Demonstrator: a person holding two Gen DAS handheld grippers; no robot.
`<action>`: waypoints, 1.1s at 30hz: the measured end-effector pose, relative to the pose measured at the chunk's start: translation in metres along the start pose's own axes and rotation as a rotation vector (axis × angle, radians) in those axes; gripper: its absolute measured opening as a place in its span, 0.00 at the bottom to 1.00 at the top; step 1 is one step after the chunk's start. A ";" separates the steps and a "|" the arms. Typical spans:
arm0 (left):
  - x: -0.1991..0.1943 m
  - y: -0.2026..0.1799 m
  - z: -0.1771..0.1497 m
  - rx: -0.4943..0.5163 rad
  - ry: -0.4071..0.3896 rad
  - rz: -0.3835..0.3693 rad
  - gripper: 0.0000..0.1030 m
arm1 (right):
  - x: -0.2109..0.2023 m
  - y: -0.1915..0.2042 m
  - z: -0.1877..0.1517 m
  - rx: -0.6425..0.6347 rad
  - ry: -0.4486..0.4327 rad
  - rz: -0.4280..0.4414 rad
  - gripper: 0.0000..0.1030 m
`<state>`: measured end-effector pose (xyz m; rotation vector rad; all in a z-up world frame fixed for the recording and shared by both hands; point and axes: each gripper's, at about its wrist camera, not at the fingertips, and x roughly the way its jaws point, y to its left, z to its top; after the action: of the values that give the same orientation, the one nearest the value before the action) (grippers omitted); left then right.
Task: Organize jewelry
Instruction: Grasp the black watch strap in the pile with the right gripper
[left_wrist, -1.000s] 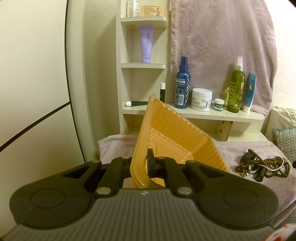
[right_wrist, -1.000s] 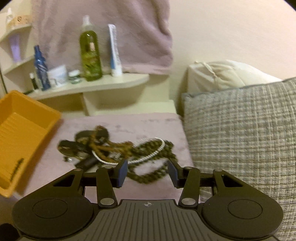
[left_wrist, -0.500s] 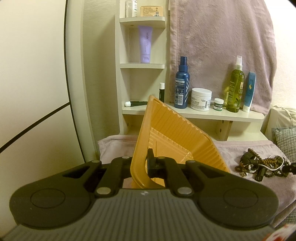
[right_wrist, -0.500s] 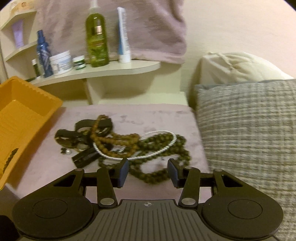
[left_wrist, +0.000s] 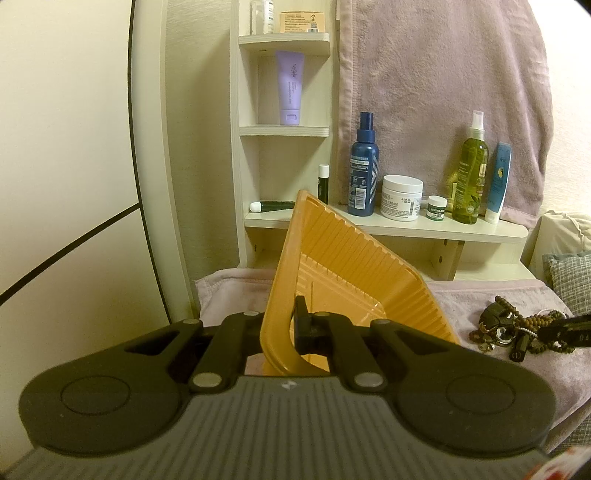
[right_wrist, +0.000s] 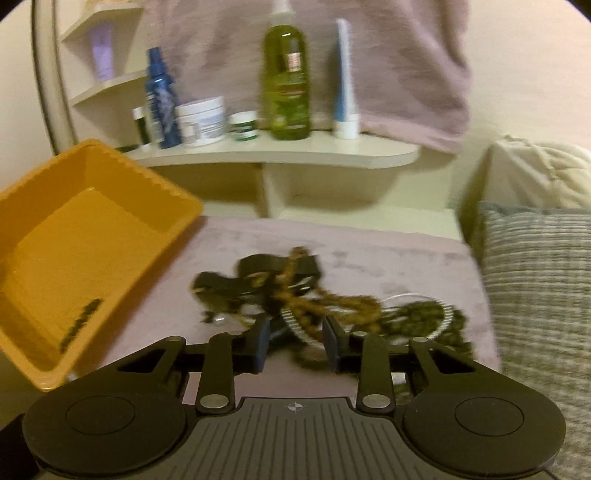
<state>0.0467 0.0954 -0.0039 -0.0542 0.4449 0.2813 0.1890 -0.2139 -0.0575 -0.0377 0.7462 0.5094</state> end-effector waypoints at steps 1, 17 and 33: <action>0.000 0.000 0.000 0.001 -0.001 -0.001 0.05 | 0.001 0.005 -0.001 -0.008 0.002 0.009 0.33; 0.000 0.003 -0.002 -0.010 0.004 0.003 0.05 | 0.040 0.022 -0.006 0.066 0.037 -0.056 0.59; 0.000 0.003 -0.001 -0.014 0.004 0.006 0.05 | 0.012 0.025 -0.025 -0.040 0.075 -0.130 0.25</action>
<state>0.0454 0.0979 -0.0045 -0.0674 0.4474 0.2899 0.1694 -0.1923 -0.0799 -0.1428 0.8007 0.4004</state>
